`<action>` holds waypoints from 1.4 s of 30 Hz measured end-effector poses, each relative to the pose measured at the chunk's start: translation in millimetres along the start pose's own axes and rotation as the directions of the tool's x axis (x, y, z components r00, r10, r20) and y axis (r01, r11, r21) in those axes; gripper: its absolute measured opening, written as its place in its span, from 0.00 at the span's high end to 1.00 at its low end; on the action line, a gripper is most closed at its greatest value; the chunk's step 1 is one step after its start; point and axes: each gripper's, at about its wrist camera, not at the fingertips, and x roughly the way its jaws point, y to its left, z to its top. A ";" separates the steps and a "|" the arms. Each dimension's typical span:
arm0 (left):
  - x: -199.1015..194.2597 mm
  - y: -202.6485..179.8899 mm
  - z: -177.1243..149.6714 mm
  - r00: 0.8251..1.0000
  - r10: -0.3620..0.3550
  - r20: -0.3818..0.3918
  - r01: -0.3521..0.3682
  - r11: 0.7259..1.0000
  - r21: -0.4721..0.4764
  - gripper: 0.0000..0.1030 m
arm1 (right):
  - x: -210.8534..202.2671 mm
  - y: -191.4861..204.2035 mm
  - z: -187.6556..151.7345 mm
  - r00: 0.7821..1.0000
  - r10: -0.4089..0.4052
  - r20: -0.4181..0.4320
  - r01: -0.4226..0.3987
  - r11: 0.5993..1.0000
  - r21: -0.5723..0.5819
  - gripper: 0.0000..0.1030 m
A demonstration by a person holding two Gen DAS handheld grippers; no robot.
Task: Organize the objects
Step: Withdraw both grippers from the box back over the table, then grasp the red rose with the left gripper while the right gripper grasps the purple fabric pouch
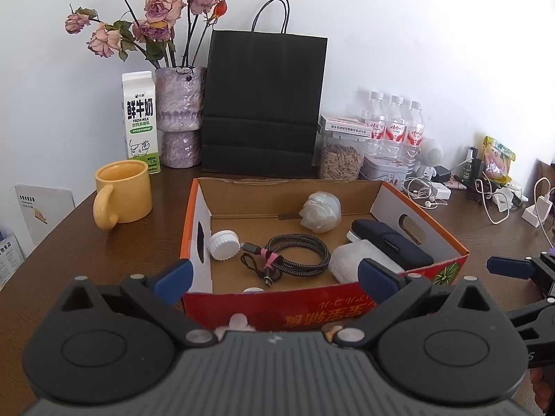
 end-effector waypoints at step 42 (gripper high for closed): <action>-16.4 -9.8 -88.3 0.950 -0.166 -0.263 0.165 0.986 -0.027 0.43 | -8.5 11.4 -69.8 0.975 0.051 -0.215 -0.047 0.999 0.025 0.00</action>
